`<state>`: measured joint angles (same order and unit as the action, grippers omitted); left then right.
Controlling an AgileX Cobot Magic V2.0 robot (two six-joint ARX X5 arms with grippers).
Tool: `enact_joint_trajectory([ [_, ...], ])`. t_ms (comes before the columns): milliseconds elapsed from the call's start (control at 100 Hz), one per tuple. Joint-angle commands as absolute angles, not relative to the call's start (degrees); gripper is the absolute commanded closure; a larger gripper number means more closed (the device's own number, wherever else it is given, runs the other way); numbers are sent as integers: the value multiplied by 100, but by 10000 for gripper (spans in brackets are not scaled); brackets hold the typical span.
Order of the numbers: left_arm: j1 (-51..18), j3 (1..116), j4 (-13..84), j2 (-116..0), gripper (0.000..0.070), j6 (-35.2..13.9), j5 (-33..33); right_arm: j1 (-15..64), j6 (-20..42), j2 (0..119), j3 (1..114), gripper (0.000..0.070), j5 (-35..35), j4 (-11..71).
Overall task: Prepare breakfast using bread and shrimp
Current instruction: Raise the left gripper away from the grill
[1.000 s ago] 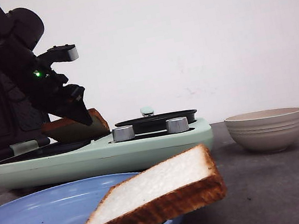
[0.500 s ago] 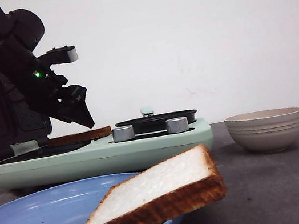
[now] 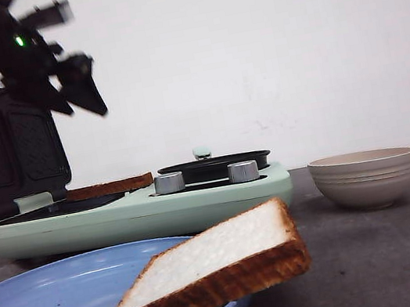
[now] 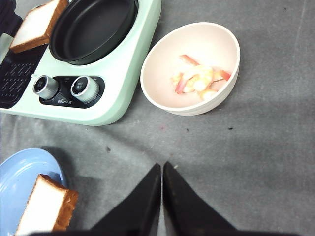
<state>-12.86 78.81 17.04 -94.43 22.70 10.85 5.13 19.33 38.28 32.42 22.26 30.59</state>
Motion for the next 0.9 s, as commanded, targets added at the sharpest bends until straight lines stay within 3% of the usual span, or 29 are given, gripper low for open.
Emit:
enact_joint_trajectory([
  [0,-1269,8009,1793,-9378,225,2010,1103,517,1885,3846,3328,700,2204,3013],
  [150,-1116,8009,2080,-8936,225,1557,1269,517,1885,3846,3328,700,2211,3015],
  [410,-731,8009,2416,-8298,226,534,2255,517,1885,3846,3328,700,2451,3199],
  [640,-548,7990,2910,-7736,227,478,3052,517,1865,3846,3328,700,2847,3518],
  [890,-558,7441,2952,-6906,228,183,3197,517,1890,3846,3328,688,3570,3656],
])
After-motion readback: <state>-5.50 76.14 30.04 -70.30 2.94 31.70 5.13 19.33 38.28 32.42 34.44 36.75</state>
